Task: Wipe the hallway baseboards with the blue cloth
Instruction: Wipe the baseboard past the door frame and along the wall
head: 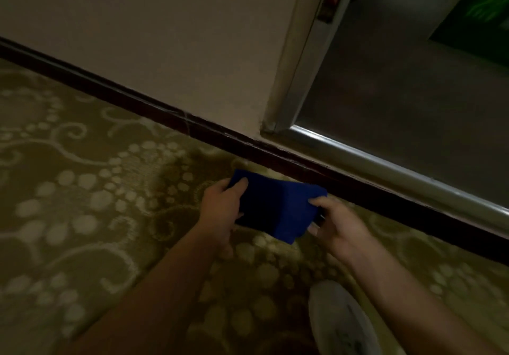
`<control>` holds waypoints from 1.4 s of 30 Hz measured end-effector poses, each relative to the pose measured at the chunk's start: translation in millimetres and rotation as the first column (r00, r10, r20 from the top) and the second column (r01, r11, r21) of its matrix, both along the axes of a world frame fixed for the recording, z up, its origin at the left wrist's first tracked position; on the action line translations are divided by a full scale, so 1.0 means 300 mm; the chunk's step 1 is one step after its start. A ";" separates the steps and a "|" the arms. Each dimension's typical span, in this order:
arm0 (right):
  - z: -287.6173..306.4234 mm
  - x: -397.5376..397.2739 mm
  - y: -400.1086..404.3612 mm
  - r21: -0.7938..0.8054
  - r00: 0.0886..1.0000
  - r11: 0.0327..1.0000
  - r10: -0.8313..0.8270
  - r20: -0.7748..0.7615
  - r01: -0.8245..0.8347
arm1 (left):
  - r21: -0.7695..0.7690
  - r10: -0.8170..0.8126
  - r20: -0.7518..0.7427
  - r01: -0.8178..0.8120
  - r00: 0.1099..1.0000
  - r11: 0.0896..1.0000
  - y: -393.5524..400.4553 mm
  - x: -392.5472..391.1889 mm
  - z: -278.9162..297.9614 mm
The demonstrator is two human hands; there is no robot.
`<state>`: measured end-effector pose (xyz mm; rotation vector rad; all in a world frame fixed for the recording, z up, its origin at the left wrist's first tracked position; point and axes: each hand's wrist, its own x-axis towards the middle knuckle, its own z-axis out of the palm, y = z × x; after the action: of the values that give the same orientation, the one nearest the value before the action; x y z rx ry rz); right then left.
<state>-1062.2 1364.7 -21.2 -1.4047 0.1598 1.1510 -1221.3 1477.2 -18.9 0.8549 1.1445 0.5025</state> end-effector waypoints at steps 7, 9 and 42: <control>0.011 -0.032 0.168 0.027 0.983 1.000 0.004 0.185 -0.009 | -0.004 0.195 -0.045 -0.196 0.980 0.981 0.135 0.036 0.040; -0.060 -0.031 0.238 0.011 0.987 1.000 -0.011 0.160 0.009 | 0.011 0.217 -0.040 -0.216 0.975 0.976 0.203 0.051 -0.001; -0.256 0.175 0.173 -0.221 0.909 0.929 -0.204 0.363 0.297 | 0.452 0.323 -0.334 -0.150 0.886 0.880 0.160 0.594 -0.300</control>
<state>-1009.5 1416.7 -98.1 -1.7458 0.2573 0.6780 -1043.0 1525.2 -108.8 1.2309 1.5675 0.8256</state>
